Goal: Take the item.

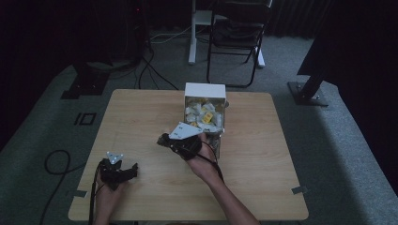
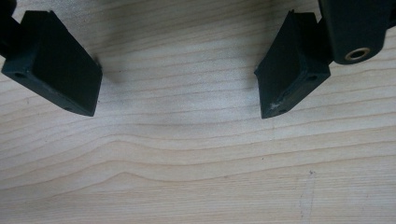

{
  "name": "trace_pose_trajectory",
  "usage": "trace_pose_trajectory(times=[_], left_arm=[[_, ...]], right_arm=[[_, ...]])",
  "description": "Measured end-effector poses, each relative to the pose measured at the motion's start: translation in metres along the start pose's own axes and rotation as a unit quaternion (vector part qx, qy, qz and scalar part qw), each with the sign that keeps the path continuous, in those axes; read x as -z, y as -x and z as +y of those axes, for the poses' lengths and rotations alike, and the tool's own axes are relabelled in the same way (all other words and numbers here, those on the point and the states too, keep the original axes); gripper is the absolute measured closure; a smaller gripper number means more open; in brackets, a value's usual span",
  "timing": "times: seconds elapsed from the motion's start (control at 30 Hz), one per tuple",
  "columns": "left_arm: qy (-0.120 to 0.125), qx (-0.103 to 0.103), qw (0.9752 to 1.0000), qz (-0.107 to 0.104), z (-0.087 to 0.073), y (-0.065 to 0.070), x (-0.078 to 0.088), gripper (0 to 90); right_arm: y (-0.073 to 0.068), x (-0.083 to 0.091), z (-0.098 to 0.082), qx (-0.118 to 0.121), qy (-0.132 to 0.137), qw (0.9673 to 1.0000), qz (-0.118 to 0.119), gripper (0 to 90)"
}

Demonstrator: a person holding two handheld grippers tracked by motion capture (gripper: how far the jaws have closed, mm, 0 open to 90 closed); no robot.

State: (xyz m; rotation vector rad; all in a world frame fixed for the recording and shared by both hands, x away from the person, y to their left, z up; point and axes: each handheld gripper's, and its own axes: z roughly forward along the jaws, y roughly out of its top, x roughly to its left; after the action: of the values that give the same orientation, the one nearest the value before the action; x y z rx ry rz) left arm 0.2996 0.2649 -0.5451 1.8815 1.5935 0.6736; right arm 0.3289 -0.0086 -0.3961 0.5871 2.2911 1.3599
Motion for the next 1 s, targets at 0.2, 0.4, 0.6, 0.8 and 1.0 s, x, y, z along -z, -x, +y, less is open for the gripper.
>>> trace_pose_trajectory(times=[0.2,0.4,0.6,0.8,1.0], left_arm=[[0.0,0.0,1.0,0.0,0.0,0.0,0.0,14.7],[-0.001,-0.001,1.0,0.0,0.0,0.0,0.0,14.7],[0.001,0.001,1.0,0.0,0.0,0.0,0.0,14.7],[0.001,0.002,1.0,0.0,0.0,0.0,0.0,14.7],[0.0,0.001,1.0,0.0,0.0,0.0,0.0,14.7]], right_arm=[[0.001,-0.005,0.006,-0.006,0.001,1.0,-0.001,90.0],[0.001,-0.01,0.015,-0.009,0.002,1.0,-0.001,90.0],[0.002,-0.015,0.022,-0.013,0.003,0.9999,0.0,90.0],[0.004,-0.019,0.03,-0.019,0.002,0.9998,0.002,90.0],[0.007,-0.02,0.037,-0.024,0.003,0.9997,-0.002,90.0]])
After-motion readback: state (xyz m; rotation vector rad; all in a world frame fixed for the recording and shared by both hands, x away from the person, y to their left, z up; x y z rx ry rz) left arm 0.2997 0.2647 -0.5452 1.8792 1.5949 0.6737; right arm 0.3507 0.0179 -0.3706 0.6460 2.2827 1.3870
